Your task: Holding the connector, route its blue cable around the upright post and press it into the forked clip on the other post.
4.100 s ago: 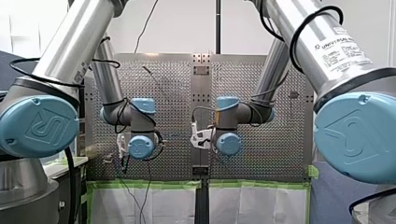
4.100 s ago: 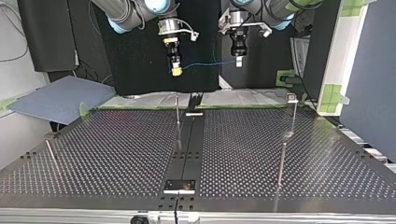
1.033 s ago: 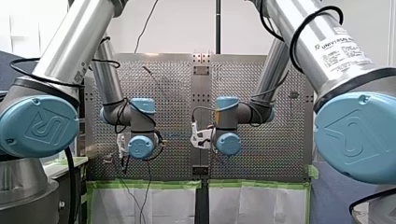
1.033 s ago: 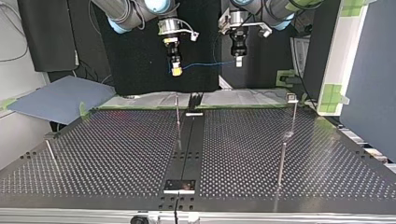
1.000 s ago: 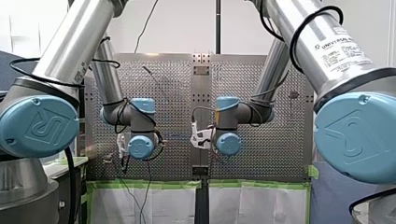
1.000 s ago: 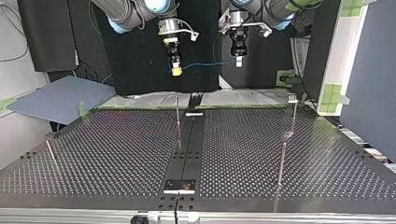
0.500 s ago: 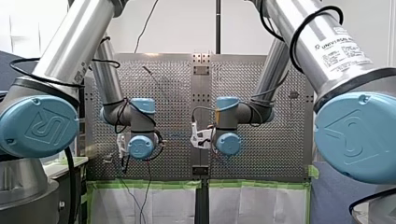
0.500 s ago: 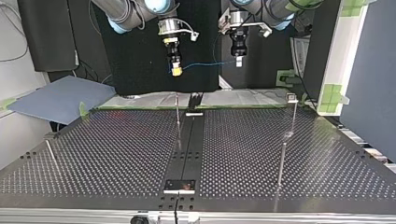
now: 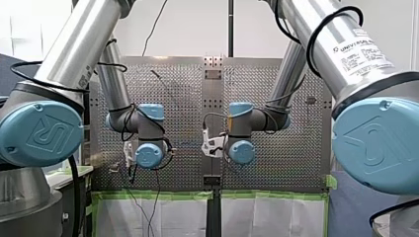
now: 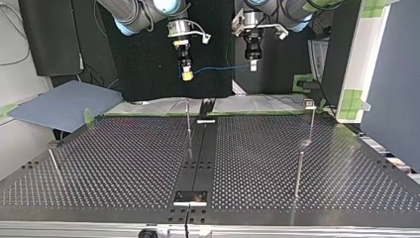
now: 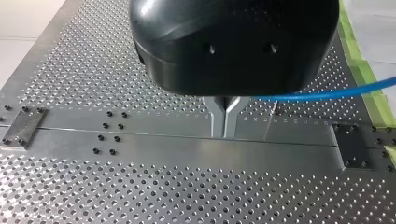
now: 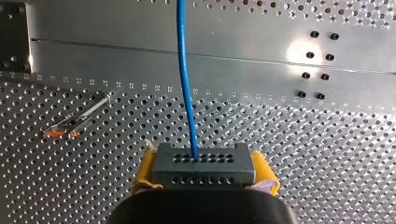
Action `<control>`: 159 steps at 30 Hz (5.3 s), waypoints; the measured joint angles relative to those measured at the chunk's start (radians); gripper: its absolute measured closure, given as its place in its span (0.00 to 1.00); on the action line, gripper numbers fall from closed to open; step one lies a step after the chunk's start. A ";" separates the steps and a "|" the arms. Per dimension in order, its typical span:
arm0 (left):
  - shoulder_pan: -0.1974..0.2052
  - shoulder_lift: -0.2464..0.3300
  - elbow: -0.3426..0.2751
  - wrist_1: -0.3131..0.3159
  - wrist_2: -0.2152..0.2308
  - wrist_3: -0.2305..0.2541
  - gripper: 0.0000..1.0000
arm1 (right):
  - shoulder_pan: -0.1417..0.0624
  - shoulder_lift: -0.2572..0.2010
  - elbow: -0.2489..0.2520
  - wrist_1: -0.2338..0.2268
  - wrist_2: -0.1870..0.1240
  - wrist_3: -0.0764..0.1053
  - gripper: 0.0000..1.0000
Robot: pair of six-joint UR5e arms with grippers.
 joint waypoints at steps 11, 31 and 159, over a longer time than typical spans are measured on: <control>0.000 0.000 0.000 0.000 0.000 0.000 0.96 | 0.000 0.000 0.000 0.000 0.000 0.000 1.00; 0.003 -0.010 -0.012 0.005 0.005 0.002 0.99 | 0.000 0.000 0.000 0.000 0.000 0.000 1.00; 0.263 0.623 0.431 -0.661 -0.039 -0.301 0.99 | -0.020 -0.311 -0.506 0.697 -0.363 0.109 1.00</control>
